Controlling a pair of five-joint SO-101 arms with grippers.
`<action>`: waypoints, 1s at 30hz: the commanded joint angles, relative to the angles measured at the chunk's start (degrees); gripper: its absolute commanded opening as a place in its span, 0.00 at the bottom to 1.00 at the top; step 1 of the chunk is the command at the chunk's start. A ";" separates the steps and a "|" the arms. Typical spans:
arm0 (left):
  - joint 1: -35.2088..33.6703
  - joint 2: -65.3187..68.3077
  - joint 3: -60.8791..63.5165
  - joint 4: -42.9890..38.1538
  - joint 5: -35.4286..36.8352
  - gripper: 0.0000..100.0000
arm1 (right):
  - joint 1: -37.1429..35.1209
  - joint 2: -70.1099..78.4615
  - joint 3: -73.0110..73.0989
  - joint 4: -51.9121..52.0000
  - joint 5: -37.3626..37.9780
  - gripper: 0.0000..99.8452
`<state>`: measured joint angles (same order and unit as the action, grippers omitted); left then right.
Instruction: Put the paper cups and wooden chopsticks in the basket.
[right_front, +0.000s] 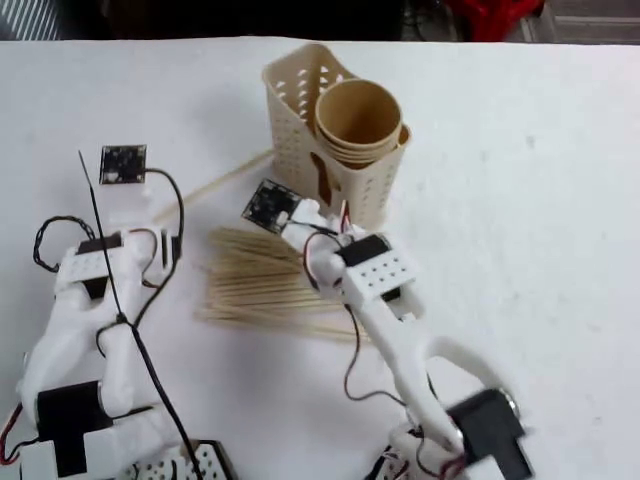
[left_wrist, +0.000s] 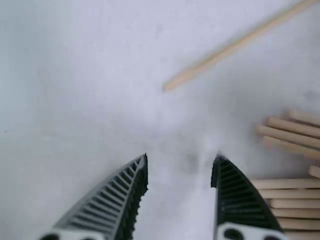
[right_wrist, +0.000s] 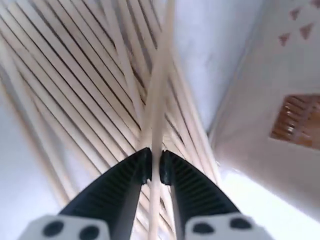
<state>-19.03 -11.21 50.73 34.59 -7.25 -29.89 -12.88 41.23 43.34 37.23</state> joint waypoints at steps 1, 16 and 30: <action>0.66 -0.13 -2.20 -0.18 0.09 0.21 | 0.13 -7.25 0.44 1.01 -0.44 0.02; 0.75 -0.13 -2.29 -0.18 0.09 0.21 | 1.01 -30.29 0.88 0.92 -0.53 0.02; 1.36 -0.04 -2.20 -0.18 0.09 0.21 | 1.54 -31.78 -27.43 -7.25 -19.96 0.02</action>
<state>-18.33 -11.03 50.73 34.59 -7.25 -29.19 -48.57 21.63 41.76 21.58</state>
